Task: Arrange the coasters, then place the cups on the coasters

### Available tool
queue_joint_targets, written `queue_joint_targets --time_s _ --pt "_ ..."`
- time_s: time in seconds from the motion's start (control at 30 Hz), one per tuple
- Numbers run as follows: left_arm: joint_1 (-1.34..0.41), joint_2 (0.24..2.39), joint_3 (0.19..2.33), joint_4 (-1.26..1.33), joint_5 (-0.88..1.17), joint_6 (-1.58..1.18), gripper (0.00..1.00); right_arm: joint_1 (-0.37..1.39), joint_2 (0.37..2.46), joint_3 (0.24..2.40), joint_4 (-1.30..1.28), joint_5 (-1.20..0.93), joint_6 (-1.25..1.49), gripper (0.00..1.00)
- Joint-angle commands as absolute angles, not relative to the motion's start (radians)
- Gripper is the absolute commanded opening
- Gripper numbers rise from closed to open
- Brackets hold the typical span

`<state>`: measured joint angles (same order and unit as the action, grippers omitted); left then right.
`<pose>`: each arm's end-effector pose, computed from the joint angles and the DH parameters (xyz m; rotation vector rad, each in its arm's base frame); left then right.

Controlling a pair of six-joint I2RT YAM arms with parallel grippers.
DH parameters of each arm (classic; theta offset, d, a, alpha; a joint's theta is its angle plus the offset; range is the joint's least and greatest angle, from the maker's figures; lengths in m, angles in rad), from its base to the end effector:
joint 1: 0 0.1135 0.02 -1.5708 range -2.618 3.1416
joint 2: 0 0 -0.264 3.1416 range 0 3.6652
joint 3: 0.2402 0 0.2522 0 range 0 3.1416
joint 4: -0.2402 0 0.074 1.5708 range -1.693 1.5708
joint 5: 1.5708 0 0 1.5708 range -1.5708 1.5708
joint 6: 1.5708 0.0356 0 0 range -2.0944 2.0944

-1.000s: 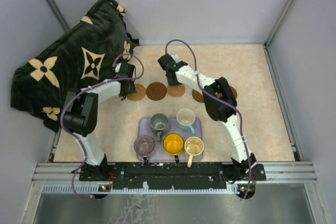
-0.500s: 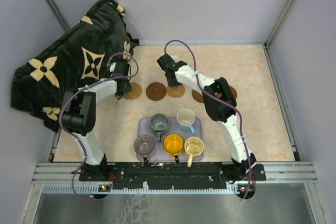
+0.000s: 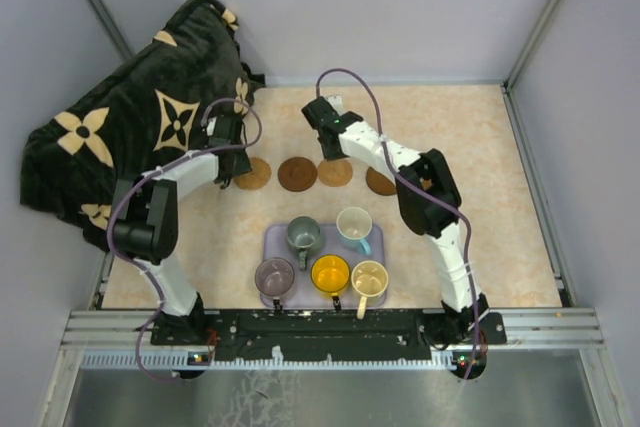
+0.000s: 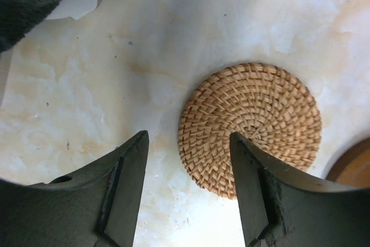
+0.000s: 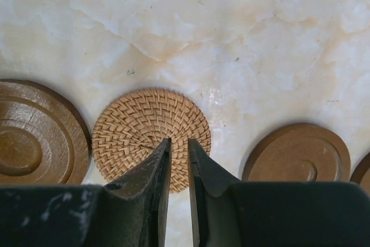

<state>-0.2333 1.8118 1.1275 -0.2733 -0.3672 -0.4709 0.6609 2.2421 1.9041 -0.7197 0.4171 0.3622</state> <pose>0.3653 -0.0737 0.1738 -0.4319 2.4072 0.1590 0.3937 0.2879 0.2028 -0.2342 2.4868 -0.1400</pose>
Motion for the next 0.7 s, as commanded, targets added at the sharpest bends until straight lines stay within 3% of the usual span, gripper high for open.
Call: queue_joint_targets --time_s 0.0,0.33,0.47,0.67 --pt "-0.232 1.708 1.121 -0.267 -0.337 -0.435 0.65 0.668 2.12 1.887 -0.679 0.475 0.345 0.19" --pt "-0.305 1.568 1.107 -0.232 -0.277 -0.357 0.63 0.575 1.862 1.57 -0.537 0.429 0.409 0.13" --pt "-0.341 1.557 1.119 -0.2 -0.235 -0.284 0.62 0.536 1.726 1.414 -0.45 0.402 0.388 0.24" --pt "-0.367 1.567 1.117 -0.145 -0.157 -0.218 0.62 0.504 1.603 1.248 -0.418 0.456 0.382 0.29"
